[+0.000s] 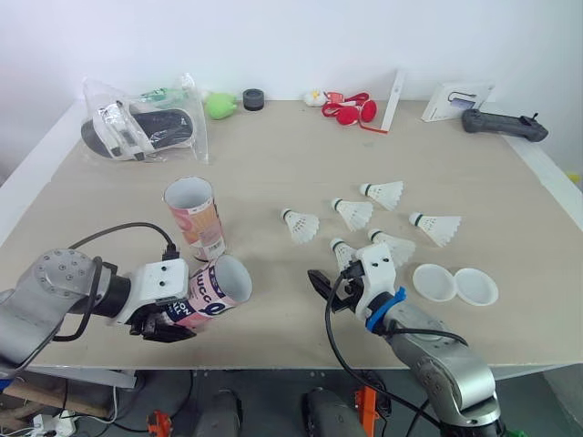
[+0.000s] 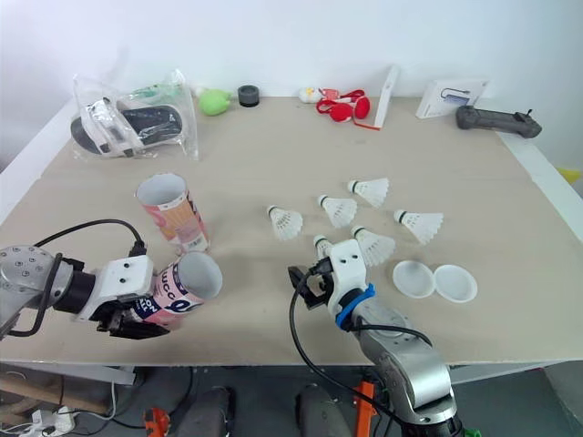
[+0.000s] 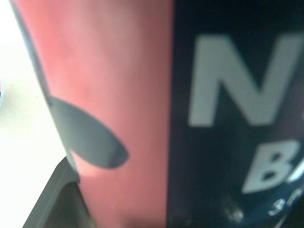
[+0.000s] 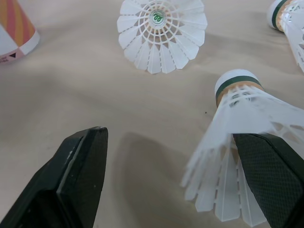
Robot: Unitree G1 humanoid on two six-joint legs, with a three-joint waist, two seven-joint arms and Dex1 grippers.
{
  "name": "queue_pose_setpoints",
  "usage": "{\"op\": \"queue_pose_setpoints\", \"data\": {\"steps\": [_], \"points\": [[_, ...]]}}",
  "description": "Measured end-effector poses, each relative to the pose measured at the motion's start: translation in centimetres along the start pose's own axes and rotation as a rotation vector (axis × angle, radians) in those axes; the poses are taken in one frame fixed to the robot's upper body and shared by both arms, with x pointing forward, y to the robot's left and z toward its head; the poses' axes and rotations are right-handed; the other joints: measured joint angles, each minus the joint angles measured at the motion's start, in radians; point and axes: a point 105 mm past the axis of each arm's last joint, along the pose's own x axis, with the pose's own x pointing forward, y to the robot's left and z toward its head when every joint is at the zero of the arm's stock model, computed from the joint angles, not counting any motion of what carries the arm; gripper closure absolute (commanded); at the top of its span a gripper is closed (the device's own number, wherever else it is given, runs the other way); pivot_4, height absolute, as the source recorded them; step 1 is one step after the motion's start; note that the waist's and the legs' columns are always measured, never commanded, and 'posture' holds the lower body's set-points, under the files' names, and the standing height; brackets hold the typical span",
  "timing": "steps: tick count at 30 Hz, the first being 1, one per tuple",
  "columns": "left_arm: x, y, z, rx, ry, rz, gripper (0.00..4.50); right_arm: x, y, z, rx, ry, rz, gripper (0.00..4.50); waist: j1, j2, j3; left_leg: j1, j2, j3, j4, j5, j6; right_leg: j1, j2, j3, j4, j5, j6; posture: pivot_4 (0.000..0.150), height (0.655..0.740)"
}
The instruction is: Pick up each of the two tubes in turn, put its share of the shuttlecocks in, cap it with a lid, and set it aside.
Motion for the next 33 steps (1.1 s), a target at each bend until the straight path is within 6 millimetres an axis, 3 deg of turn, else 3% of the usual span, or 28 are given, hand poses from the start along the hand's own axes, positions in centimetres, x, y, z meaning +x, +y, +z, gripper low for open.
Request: {"op": "queue_pose_setpoints", "data": {"steps": [5, 10, 22, 25, 33], "points": [[0.0, 0.0, 0.0, 0.008, -0.003, -0.006, 1.42, 0.1, 0.0, 0.1, 0.006, -0.007, -0.005, 2.23, 0.0, 0.0, 0.0, 0.0, 0.0, 0.0, 0.0, 0.0, 0.0, 0.0, 0.0, 0.0, 0.0, 0.0, 0.0, 0.15, 0.74], [0.0, 0.1, -0.1, 0.009, -0.008, -0.009, 1.42, 0.1, 0.0, 0.2, 0.009, -0.01, -0.008, 4.38, 0.0, 0.001, -0.001, 0.0, 0.0, 0.0, 0.0, 0.0, 0.0, 0.0, 0.0, 0.0, 0.0, 0.0, 0.0, 0.15, 0.74], [0.1, 0.2, -0.1, 0.023, -0.014, -0.012, 1.42, 0.1, -0.1, 0.1, 0.017, -0.009, -0.012, 4.38, 0.0, 0.002, -0.001, 0.001, 0.0, 0.0, 0.0, 0.001, 0.001, 0.001, 0.0, 0.0, 0.0, 0.001, 0.0, 0.15, 0.74], [0.2, 0.2, -0.1, 0.025, -0.018, -0.014, 1.42, -0.7, -0.2, 0.3, -0.005, -0.007, -0.007, 4.38, 0.001, 0.003, -0.002, 0.001, -0.001, 0.0, 0.0, 0.001, 0.001, 0.001, -0.001, 0.0, 0.0, 0.001, 0.0, 0.15, 0.74], [0.4, 0.3, -0.1, 0.028, -0.018, -0.016, 1.42, -4.8, 2.1, 4.7, -0.165, -0.082, 0.303, 4.38, 0.001, 0.004, -0.002, 0.005, -0.002, 0.0, 0.0, 0.002, 0.003, 0.006, -0.002, 0.0, 0.0, 0.001, 0.001, 0.15, 0.74]]}}
